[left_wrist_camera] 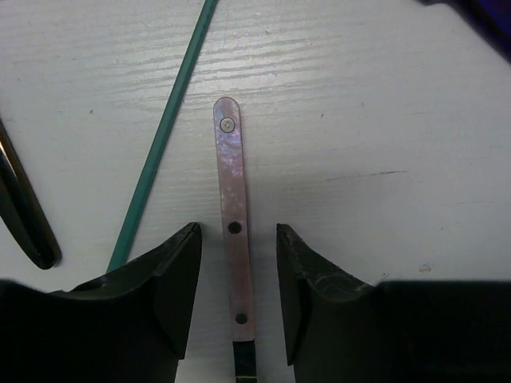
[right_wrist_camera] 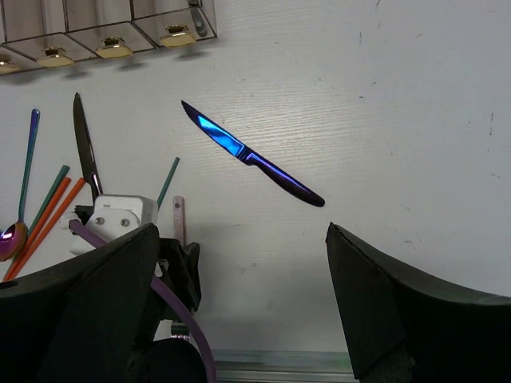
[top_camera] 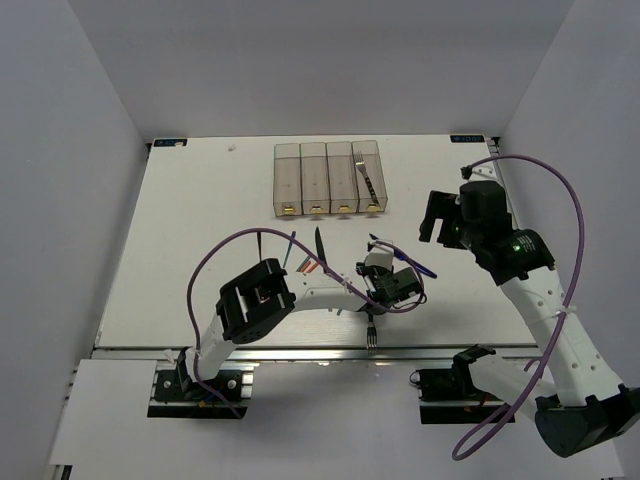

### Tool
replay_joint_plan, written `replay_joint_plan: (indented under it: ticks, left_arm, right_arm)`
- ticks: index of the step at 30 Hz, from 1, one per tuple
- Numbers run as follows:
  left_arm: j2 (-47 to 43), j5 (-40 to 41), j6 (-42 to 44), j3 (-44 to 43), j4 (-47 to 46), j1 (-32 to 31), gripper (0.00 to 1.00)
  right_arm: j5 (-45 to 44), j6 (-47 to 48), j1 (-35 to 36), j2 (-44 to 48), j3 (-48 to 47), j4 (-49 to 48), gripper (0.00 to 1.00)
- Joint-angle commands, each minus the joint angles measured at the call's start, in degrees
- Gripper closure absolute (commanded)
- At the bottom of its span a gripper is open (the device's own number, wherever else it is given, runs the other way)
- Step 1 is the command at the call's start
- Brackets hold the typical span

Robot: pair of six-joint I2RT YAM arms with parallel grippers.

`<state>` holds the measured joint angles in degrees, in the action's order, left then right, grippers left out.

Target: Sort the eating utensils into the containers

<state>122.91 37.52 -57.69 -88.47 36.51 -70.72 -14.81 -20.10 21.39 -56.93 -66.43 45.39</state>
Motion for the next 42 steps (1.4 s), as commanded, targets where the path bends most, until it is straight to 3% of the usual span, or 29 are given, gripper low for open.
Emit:
replay_joint_plan:
  ticks: [1, 2, 3, 6, 7, 14, 18, 21, 24, 26, 30, 36, 42]
  left_arm:
    - [0.83, -1.91, -1.19, 0.49, -0.92, -0.03, 0.49]
    - [1.1, -2.18, -1.37, 0.66, -1.09, -0.03, 0.56]
    - [1.28, -2.62, -1.37, 0.92, -1.35, -0.03, 0.74]
    - [1.45, -3.85, -1.28, 1.19, -1.71, -0.03, 0.96]
    - [1.1, -4.29, -1.2, 1.19, -1.71, -0.03, 1.0]
    - [-5.3, -1.24, 1.43, -1.7, -1.54, 0.14, 1.0]
    - [-5.23, -0.6, 7.93, -11.88, 0.92, 4.96, 1.0]
    - [-2.52, -2.53, 13.54, -22.69, 2.16, 12.6, 1.0]
    - [1.17, -3.76, 18.47, -33.94, 2.69, 15.86, 1.0]
    - [2.24, -5.95, 20.5, -38.7, -0.46, 19.38, 1.0]
    - [2.86, -12.63, 25.16, -38.8, -13.46, 25.52, 1.0]
    - [9.0, -16.15, 30.17, -45.47, -27.35, 29.93, 1.0]
    - [13.75, -17.65, 34.92, -41.96, -43.97, 31.6, 1.0]
  right_arm:
    - [0.75, 0.94, -0.12, 0.94, 1.13, -2.67, 0.11]
    - [0.75, 0.85, -0.03, 0.94, 1.22, -2.76, 0.11]
    - [0.75, 0.85, -0.03, 1.11, 1.13, -2.85, 0.11]
    - [-0.74, 0.5, -0.03, 1.03, 0.17, -2.15, 0.11]
    - [-1.1, 0.5, -0.03, 0.94, -0.18, -1.88, 0.11]
    - [-4.09, 0.85, -0.03, 0.42, -4.22, -0.56, 0.11]
    - [-7.41, -0.73, -0.12, 1.03, -5.46, -1.17, 0.11]
    - [-10.84, -2.4, -0.12, 2.17, -4.32, -2.93, 0.11]
    - [-11.82, -2.23, -0.38, 2.79, -3.53, -4.51, 0.11]
    - [-11.47, -2.05, -0.47, 2.26, -3.09, -4.87, 0.11]
    - [-9.72, -1.87, -0.47, 1.21, -1.77, -5.83, 0.11]
    - [-9.8, -1.44, -0.47, 0.76, -0.01, -6.71, 0.11]
    - [-7.78, -1.87, -0.56, 3.57, 0.34, -8.03, 0.11]
